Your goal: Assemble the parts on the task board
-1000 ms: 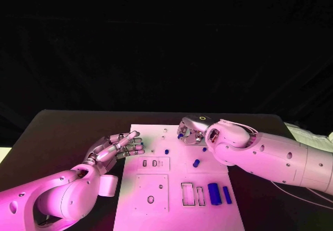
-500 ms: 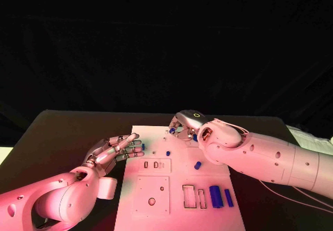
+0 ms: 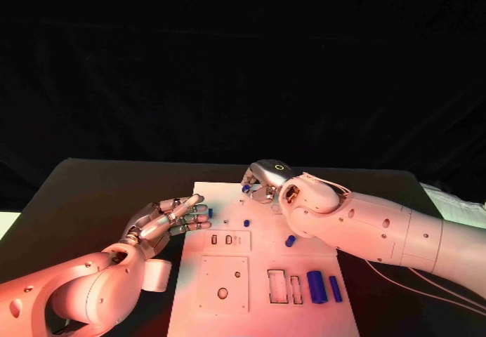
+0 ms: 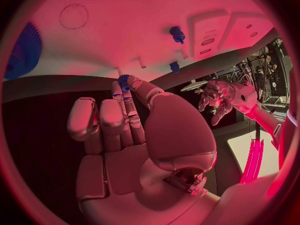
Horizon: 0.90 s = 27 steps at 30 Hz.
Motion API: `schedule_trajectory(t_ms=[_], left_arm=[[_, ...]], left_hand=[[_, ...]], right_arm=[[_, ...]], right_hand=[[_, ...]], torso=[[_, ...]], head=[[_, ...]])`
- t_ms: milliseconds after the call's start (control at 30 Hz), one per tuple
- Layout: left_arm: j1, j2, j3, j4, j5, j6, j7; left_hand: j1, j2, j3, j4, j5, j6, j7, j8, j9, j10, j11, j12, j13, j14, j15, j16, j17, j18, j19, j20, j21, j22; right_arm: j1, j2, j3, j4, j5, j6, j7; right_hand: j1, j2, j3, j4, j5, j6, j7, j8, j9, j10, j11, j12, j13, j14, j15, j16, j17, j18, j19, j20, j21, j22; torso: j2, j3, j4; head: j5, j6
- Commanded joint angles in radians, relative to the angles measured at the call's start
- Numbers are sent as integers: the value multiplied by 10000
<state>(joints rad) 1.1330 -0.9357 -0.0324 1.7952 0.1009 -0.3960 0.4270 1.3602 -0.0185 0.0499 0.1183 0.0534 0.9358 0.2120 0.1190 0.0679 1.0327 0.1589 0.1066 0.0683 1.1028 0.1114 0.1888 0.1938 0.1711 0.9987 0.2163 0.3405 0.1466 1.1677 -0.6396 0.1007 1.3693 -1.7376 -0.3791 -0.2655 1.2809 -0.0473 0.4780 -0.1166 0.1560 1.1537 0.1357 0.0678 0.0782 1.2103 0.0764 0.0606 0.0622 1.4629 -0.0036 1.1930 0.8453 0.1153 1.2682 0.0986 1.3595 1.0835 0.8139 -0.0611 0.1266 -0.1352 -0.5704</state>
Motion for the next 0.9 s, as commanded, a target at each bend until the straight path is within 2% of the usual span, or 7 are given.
schedule_trajectory(t_ms=[33,333,500,633,733,900], left_arm=[[20,-14,9,53,16,230,51],[27,-42,9,89,16,243,49],[29,-49,9,98,16,247,47],[31,-46,9,110,16,262,42],[31,-45,9,114,16,276,36],[32,-47,9,117,16,296,25]], left_hand=[[18,76,0,-43,0,84,7,-56,-12,-20,48,-36,-9,31,24,-40,9,102,-41,18,-26,-16],[18,76,0,-43,0,84,7,-56,-12,-20,48,-36,-9,31,24,-40,9,102,-41,18,-26,-16],[18,76,0,-43,0,84,7,-56,-12,-20,48,-36,-9,31,24,-40,9,102,-41,18,-26,-16],[18,76,0,-43,0,84,7,-56,-12,-20,48,-36,-9,31,24,-40,9,102,-41,18,-26,-16],[18,76,0,-43,0,84,7,-56,-12,-20,48,-36,-9,31,24,-40,9,102,-41,18,-26,-16],[20,77,-2,-48,1,87,6,-58,-12,-18,47,-37,-9,32,24,-42,13,103,-41,18,-27,-16]], right_arm=[[-6,53,0,-75,-260,71,-145],[-6,34,-4,-129,-414,327,-309],[-6,52,-4,-153,-443,327,-383],[-5,88,-13,-201,-441,336,-462],[-5,129,-20,-260,-436,351,-508],[-5,223,-35,-412,-415,398,-535]], right_hand=[[5,-85,68,-5,41,-26,69,-29,9,-68,30,-2,9,120,-12,32,1,-172,24,36,56,10],[1,-104,78,-1,41,-34,73,-31,7,-81,34,-1,9,117,-8,35,-1,-172,18,40,56,6],[-7,-122,81,5,36,-37,76,-31,7,-87,38,1,9,108,-5,15,-46,-168,3,43,48,-14],[-48,-160,95,45,19,-62,86,-38,2,-123,52,0,8,82,7,-24,-132,-159,-33,53,31,-56],[-66,-179,102,63,12,-76,90,-41,-1,-142,58,-1,8,71,12,-37,-160,-157,-41,58,28,-62],[-117,-261,128,122,-12,-139,107,-51,-15,-225,77,-5,5,35,32,-84,-266,-143,-98,76,-1,-129]], torso=[[11,-9,20],[25,-28,44],[28,-34,56],[30,-54,89],[40,-48,99],[48,-63,108]], head=[[-12,-28],[-47,-58],[-56,-52],[-70,-50],[-82,-52],[-107,-50]])
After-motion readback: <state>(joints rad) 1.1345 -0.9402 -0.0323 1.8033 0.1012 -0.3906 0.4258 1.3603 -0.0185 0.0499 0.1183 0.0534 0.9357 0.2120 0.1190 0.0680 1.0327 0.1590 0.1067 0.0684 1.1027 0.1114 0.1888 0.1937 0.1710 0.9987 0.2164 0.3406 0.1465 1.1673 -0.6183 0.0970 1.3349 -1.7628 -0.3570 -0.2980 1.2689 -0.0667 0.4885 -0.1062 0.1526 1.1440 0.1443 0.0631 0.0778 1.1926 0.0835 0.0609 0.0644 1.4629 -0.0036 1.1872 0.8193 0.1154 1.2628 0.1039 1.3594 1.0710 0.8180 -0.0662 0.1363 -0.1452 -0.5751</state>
